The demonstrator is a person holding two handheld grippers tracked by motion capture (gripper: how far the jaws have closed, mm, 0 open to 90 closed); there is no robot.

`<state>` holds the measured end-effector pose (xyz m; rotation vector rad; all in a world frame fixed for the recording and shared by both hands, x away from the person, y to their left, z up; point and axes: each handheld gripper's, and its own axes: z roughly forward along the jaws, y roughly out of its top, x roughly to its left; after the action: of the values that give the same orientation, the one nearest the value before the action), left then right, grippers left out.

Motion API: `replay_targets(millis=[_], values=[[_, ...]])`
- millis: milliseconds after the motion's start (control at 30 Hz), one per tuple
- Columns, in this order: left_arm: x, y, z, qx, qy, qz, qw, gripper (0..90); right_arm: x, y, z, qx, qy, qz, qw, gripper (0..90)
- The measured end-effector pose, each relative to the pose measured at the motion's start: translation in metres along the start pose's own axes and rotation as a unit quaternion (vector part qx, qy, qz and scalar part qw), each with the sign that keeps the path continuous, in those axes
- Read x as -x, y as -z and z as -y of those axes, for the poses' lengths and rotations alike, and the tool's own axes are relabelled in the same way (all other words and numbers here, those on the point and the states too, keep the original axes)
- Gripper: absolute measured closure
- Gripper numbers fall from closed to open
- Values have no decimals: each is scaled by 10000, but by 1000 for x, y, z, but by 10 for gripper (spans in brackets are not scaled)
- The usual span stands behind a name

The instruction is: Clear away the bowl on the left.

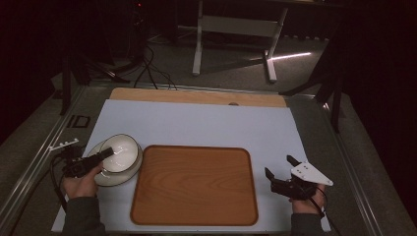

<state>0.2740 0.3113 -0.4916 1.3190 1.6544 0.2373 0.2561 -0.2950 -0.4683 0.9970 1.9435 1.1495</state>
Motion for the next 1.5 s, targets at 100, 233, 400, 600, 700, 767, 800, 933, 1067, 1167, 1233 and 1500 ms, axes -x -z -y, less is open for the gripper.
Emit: replay_targets(millis=[100,233,400,600,700,767,800,933,1067,1167,1233,1500], values=[[3,-1,0,13,-85,30,10000,791,0,0,0,4,-4,-2,10000,138],[8,-4,1,-9,-239,132,9996,790,0,0,0,5,-5,-2,10000,138],[17,-8,2,-51,-489,276,9984,788,0,0,0,5,-4,-1,10000,138],[25,-13,3,-116,-703,350,9968,781,0,0,0,2,-12,2,10000,138],[27,-15,3,-130,-720,433,9964,781,0,0,0,2,-12,3,10000,138],[27,-16,4,-137,-723,454,9963,781,0,0,0,6,-7,2,10000,138],[28,-17,4,-158,-741,478,9960,781,0,0,0,6,-8,2,10000,138],[30,-17,5,-178,-775,504,9956,780,1,0,0,8,-13,5,10000,138],[31,-18,6,-184,-758,582,9953,780,1,1,0,10,-15,2,10000,138],[33,-19,6,-191,-735,649,9950,780,1,1,0,13,-13,2,10000,138],[34,-20,7,-203,-746,667,9948,780,1,1,0,12,-13,4,10000,138],[37,-21,8,-235,-821,745,9936,778,1,1,0,16,-16,4,10000,138]])
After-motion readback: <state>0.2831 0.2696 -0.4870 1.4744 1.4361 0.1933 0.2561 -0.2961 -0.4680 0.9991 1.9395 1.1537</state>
